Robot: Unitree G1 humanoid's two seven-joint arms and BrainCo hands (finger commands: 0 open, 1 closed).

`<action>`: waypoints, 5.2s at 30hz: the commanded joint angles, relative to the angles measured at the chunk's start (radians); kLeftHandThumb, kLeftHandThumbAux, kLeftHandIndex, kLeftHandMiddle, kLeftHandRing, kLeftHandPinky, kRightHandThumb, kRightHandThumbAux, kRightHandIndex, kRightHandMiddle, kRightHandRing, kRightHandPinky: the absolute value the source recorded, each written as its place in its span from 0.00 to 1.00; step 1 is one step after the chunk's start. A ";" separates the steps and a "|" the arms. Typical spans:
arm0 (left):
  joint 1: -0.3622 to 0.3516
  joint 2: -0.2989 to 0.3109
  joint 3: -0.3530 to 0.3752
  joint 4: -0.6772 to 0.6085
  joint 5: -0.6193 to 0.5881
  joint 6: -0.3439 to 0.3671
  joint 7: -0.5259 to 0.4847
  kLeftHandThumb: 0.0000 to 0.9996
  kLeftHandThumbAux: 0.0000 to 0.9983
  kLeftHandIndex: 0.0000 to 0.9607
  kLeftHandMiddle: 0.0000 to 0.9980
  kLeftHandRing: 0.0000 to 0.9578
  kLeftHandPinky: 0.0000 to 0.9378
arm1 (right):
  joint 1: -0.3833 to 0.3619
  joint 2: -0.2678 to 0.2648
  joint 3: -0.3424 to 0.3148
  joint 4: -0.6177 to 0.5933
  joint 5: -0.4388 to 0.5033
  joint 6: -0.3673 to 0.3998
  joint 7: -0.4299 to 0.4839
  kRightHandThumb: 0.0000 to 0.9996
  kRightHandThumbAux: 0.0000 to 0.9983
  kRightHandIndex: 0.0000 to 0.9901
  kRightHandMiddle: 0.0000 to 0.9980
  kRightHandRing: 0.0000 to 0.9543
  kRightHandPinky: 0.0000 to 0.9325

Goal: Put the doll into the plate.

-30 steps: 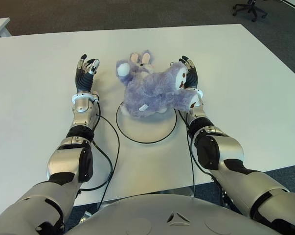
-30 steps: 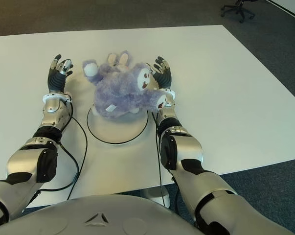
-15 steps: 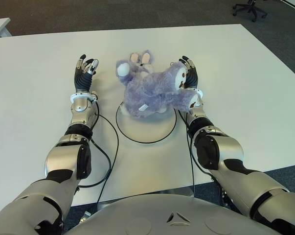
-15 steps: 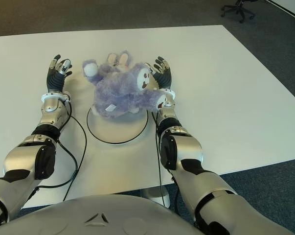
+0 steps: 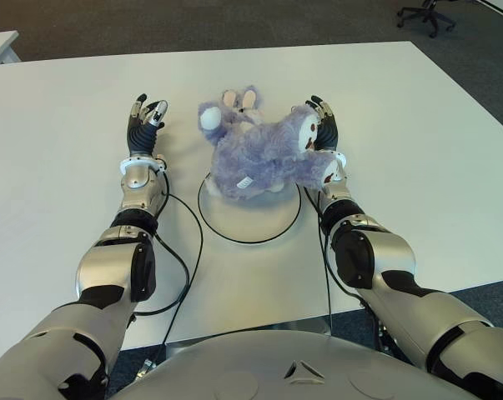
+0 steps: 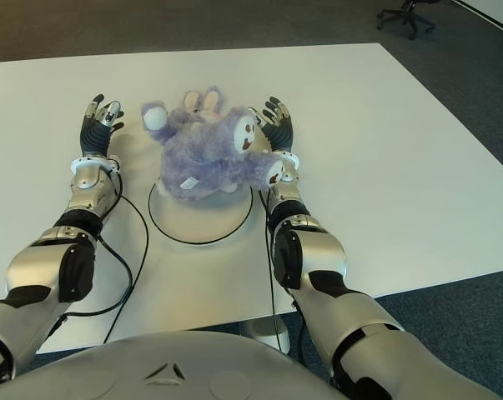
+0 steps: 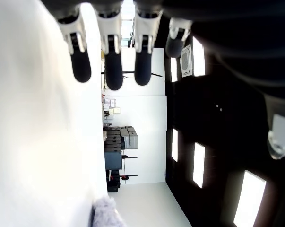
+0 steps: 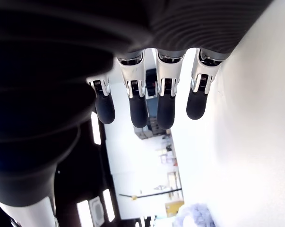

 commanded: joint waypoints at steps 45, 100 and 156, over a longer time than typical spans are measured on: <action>0.097 -0.063 0.000 0.073 -0.002 0.069 0.004 0.00 0.52 0.15 0.22 0.24 0.25 | 0.145 0.017 -0.009 0.080 0.014 0.063 0.002 0.06 0.75 0.14 0.17 0.16 0.16; 0.087 -0.063 -0.009 0.080 0.007 0.167 0.074 0.00 0.53 0.10 0.19 0.17 0.14 | 0.141 0.016 -0.007 0.079 0.013 0.063 0.002 0.06 0.77 0.14 0.17 0.16 0.16; 0.082 -0.065 -0.017 0.069 0.018 0.188 0.099 0.00 0.55 0.11 0.22 0.20 0.16 | 0.138 0.007 0.003 0.081 0.007 0.073 -0.007 0.06 0.75 0.14 0.16 0.16 0.16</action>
